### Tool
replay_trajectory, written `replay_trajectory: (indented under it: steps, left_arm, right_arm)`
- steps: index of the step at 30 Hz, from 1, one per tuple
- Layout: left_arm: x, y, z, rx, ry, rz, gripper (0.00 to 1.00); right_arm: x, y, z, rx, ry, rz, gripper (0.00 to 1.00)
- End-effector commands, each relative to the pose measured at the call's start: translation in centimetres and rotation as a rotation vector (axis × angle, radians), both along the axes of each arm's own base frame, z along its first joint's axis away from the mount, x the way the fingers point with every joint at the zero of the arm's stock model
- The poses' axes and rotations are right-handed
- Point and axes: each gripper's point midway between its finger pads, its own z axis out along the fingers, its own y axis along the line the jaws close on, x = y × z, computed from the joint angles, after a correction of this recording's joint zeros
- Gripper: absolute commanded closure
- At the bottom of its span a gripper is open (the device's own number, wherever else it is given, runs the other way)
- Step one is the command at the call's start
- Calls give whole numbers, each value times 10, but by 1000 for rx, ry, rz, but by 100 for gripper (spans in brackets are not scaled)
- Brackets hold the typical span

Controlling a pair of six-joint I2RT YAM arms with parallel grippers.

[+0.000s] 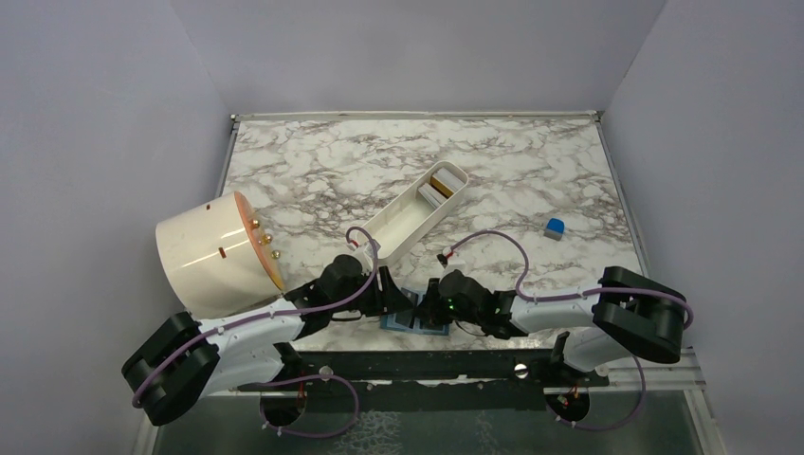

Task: Put the credit cards into the card holder
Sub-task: Insert the credit card into the card holder.

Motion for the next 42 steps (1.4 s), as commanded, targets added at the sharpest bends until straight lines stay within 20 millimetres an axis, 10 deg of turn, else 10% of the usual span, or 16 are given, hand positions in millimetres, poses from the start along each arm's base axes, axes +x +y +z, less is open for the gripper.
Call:
replay_trajectory:
  steps: [1,42]
  left_arm:
    - [-2,-6,11,-56,-3,-21,51]
    - [-7,-53,23,-49,-13,-142,48]
  right_arm:
    - [-3,-2,-6,-17,-6,30,88]
    - [16,-93,50,-173,-127,-244,71]
